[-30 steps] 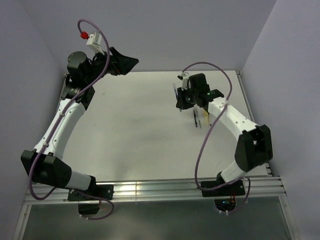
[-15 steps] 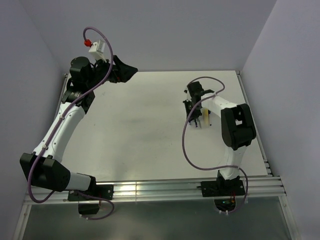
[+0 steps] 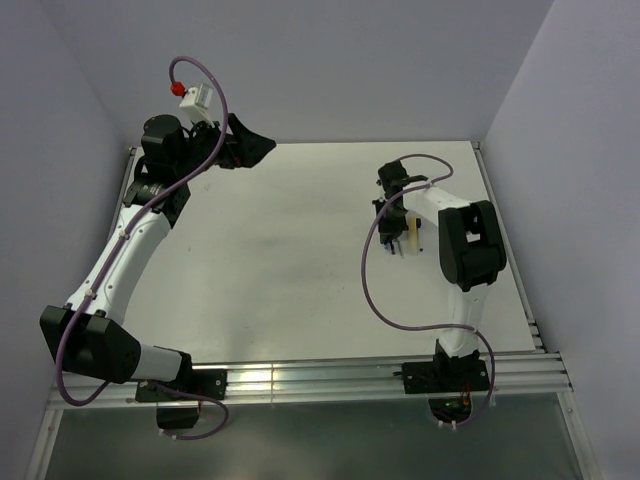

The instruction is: Insert the pens into the pen caps

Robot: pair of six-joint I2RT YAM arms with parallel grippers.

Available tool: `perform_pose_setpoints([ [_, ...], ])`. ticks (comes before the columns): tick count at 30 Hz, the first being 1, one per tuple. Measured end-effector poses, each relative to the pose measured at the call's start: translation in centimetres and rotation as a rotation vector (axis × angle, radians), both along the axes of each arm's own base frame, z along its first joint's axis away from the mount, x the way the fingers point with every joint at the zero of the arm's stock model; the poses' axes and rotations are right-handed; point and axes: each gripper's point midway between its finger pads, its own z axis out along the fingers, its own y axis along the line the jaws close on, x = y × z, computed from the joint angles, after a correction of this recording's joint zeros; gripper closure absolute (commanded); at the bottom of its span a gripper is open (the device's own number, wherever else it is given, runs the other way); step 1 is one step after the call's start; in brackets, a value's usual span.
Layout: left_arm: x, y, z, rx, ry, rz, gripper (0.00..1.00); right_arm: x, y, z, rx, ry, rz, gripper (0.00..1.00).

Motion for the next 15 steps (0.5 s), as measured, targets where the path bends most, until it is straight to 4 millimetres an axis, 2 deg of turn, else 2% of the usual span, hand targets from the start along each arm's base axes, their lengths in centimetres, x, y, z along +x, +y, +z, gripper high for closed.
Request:
perform_pose_setpoints([
  [5, 0.0, 0.0, -0.1, 0.001, 0.003, 0.0, 0.01, -0.1, -1.0, 0.0, -0.038, 0.015, -0.021, 0.84],
  [9, 0.0, 0.0, -0.3, 0.003, 0.011, 0.0, 0.01, -0.1, -1.3, -0.1, -0.05, 0.017, -0.026, 0.69],
  [15, 0.0, 0.0, -0.7, 0.009, 0.024, 0.0, 0.01, -0.3, -1.5, 0.0, -0.064, 0.023, -0.031, 0.63],
])
